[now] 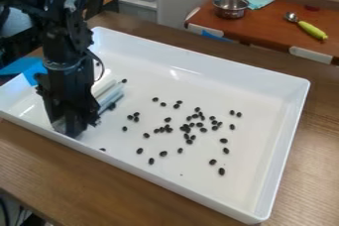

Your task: Sweep into pile

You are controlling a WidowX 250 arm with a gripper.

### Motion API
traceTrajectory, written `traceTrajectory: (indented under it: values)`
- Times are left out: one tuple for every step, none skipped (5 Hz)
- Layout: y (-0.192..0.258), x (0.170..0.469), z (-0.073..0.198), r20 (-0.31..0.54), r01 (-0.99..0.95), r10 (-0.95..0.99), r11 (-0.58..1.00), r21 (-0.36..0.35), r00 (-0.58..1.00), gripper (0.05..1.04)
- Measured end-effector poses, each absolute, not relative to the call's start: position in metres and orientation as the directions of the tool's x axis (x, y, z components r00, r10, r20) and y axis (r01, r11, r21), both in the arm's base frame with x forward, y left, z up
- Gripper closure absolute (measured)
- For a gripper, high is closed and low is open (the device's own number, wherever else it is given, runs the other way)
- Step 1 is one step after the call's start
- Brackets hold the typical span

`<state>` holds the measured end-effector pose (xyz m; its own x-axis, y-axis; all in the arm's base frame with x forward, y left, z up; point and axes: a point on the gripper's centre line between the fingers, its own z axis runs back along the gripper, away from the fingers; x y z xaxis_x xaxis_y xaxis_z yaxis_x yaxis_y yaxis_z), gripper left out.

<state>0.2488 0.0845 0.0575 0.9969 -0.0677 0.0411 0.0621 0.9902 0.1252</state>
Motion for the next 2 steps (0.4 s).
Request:
traceTrajectory:
  values:
    - [0.068, 0.242, 0.066, 0.048, 0.089, -0.094, 0.992, 0.091, 0.994, 0.704]
    - [0.053, 0.236, 0.069, 0.046, 0.110, -0.114, 0.992, 0.068, 0.992, 0.704]
